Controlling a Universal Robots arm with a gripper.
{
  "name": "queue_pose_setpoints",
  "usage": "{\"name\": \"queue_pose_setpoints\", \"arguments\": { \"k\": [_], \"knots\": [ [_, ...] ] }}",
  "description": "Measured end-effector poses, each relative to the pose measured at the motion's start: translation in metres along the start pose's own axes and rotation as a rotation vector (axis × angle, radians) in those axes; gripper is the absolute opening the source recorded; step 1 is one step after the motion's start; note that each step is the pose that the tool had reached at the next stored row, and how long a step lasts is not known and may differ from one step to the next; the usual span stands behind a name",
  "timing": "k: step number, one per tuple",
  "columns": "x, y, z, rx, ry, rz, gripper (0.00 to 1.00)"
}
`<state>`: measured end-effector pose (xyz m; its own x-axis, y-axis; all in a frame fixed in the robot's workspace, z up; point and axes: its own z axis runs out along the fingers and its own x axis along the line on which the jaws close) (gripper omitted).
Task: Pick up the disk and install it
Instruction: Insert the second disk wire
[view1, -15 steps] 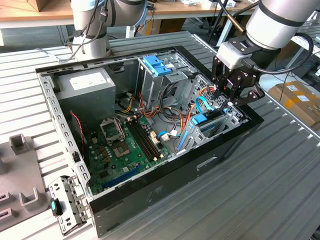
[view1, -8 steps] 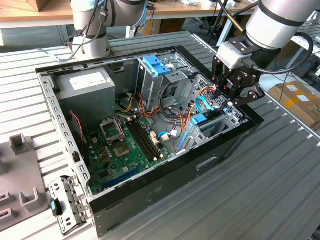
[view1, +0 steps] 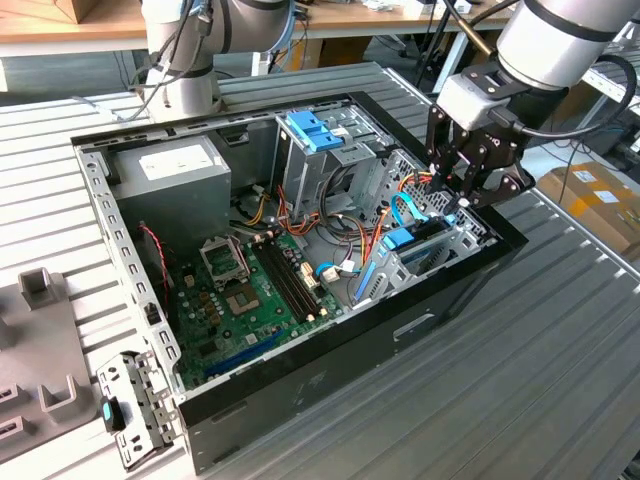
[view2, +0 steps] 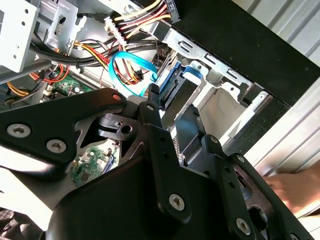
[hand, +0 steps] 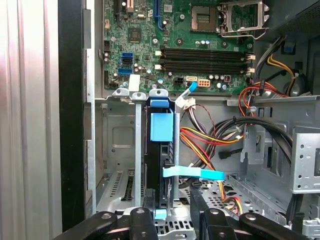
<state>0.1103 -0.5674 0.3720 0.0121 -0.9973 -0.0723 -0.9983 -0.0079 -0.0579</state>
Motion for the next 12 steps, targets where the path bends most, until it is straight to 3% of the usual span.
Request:
{"name": "queue_pose_setpoints", "arguments": {
  "k": [5, 12],
  "knots": [
    [0.0000, -0.0015, -0.0002, -0.0043, -0.0033, -0.060, 0.42],
    [-0.0016, -0.0142, 0.0008, -0.0073, -0.0059, -0.101, 0.42]
  ]
}}
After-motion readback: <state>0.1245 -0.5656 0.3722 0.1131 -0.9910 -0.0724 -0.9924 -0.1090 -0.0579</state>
